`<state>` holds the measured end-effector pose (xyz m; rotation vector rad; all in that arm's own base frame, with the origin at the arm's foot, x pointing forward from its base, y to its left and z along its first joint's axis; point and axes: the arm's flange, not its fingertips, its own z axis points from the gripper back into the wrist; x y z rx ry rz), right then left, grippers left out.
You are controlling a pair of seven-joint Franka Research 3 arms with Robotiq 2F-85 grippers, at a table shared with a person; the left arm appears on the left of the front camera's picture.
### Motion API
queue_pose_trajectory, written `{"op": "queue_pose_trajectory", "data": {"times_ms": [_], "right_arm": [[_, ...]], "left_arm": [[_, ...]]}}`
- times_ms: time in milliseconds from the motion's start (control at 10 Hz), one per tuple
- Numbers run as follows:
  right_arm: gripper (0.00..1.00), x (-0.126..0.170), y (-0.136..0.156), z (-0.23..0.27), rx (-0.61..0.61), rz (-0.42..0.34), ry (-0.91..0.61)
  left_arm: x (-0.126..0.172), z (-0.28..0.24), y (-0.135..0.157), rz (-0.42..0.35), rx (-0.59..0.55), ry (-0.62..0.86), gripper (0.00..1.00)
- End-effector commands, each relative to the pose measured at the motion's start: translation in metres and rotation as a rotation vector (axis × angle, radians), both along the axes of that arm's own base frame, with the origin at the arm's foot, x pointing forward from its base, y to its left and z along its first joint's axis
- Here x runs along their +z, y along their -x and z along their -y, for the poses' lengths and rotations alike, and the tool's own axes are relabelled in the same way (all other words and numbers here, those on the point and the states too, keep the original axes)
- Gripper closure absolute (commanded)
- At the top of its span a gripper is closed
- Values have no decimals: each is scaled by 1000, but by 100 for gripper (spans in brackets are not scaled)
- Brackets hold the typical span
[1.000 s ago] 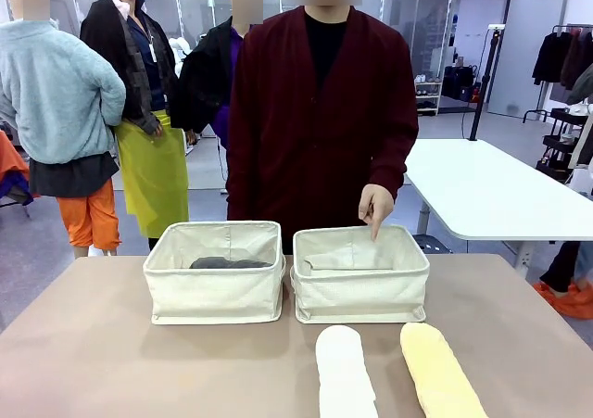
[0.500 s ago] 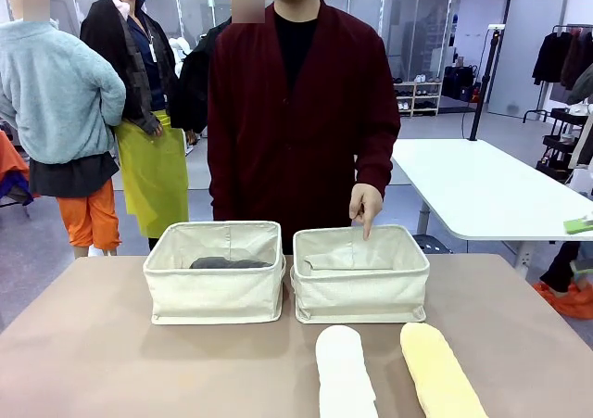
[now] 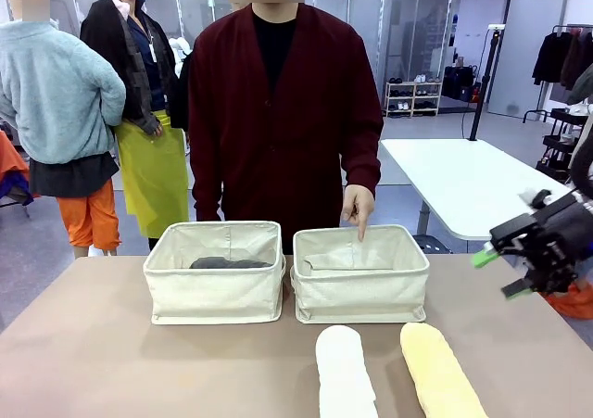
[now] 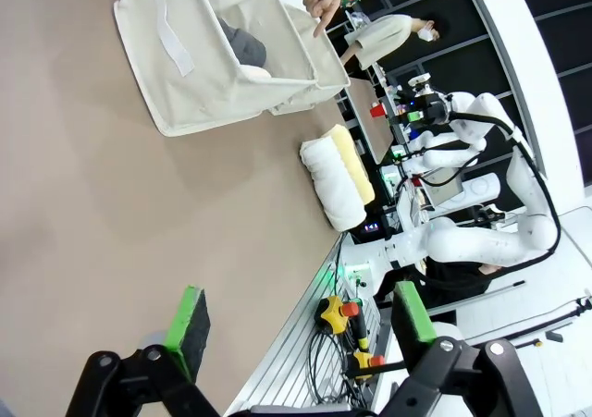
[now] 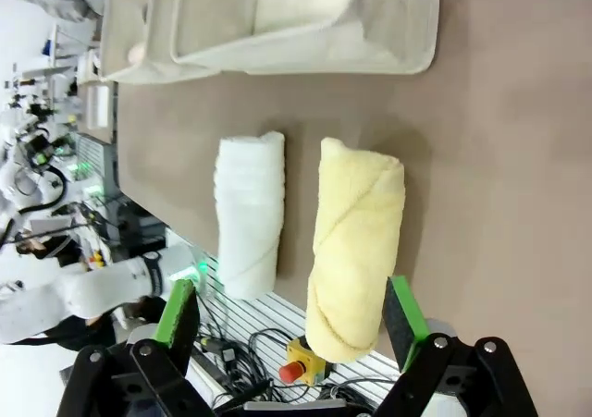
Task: Divide the towels into two baskets.
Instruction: Pick up one hotel-folded towel from the bottom of the table and place it in the Fabric basket indicated by the person.
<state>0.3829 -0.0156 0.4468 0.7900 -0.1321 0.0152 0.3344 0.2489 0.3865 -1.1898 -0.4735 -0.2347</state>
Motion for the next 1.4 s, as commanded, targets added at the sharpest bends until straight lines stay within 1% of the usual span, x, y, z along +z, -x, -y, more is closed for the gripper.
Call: {"op": "queue_pose_trajectory", "data": {"times_ms": [0, 200, 600, 700, 1100, 1300], "right_arm": [[0, -13, 11, -26, 26, -73, 101], [0, -32, 15, -43, 15, -103, 199], [0, -74, 15, -77, 47, -152, 277], [0, -82, 14, -84, 35, -135, 304], [0, -106, 12, -106, 23, -138, 345], [0, -113, 12, -112, 27, -140, 358]], "left_arm": [[2, 2, 6, 8, 6, 2, 0], [2, 2, 6, 8, 6, 2, 0], [2, 2, 6, 8, 6, 2, 0], [2, 2, 6, 8, 6, 2, 0], [2, 2, 6, 8, 6, 2, 0], [2, 2, 6, 8, 6, 2, 0]]}}
